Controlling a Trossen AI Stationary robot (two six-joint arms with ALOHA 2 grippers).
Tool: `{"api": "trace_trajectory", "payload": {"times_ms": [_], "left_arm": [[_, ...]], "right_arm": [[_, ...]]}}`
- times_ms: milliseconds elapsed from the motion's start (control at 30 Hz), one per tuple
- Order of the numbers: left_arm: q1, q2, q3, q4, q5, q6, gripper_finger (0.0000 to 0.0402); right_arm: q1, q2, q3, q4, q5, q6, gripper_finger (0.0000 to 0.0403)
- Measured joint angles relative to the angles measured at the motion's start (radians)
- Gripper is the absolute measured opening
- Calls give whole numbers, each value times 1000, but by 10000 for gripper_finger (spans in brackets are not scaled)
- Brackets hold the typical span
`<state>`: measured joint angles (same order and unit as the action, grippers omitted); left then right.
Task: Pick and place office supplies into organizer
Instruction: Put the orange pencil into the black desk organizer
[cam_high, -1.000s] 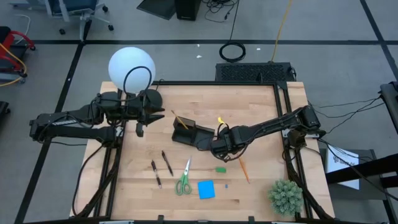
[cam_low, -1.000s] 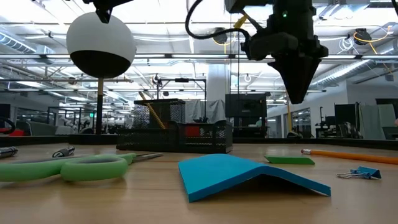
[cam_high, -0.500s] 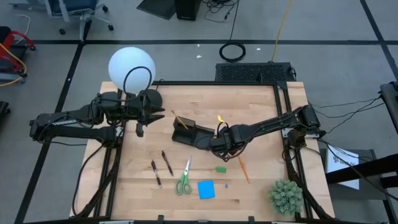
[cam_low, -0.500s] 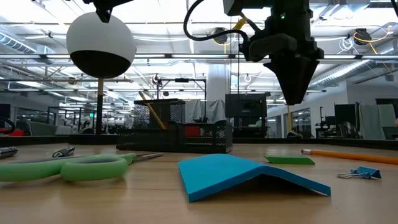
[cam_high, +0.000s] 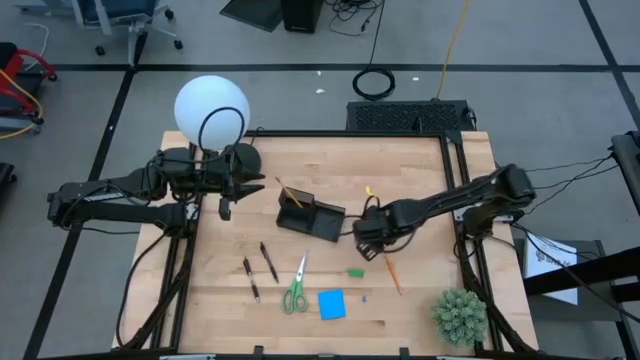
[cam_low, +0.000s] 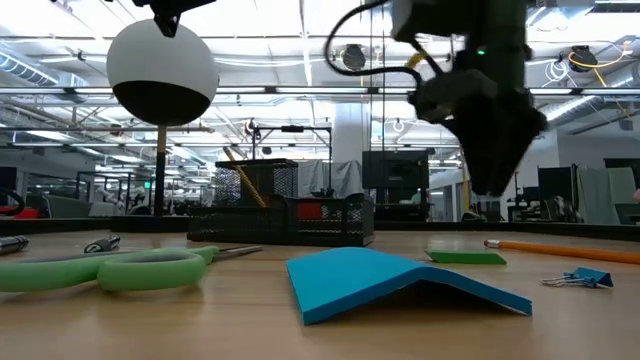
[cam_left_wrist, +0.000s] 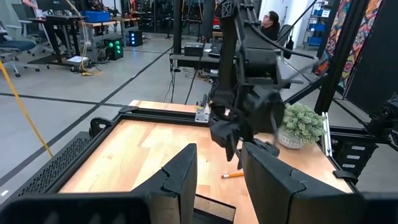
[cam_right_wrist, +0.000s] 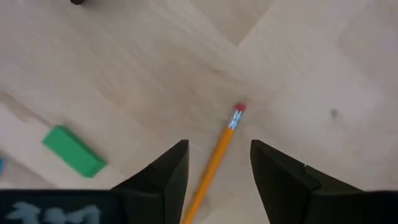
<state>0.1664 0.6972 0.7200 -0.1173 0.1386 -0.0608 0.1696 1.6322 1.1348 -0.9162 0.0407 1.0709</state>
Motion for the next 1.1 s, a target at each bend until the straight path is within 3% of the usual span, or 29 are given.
{"api": "trace_trajectory", "payload": {"times_ms": [300, 833, 1100], "left_arm": [[0, 0, 0, 7, -8, 1, 127], [1, 0, 0, 18, -11, 4, 127], [2, 0, 0, 18, -29, 8, 127]], "right_arm": [[-16, -165, -277, 353, -119, 193, 160], [-31, -113, -258, 335, -107, 137, 158], [-46, -115, -237, 297, -93, 100, 130]]}}
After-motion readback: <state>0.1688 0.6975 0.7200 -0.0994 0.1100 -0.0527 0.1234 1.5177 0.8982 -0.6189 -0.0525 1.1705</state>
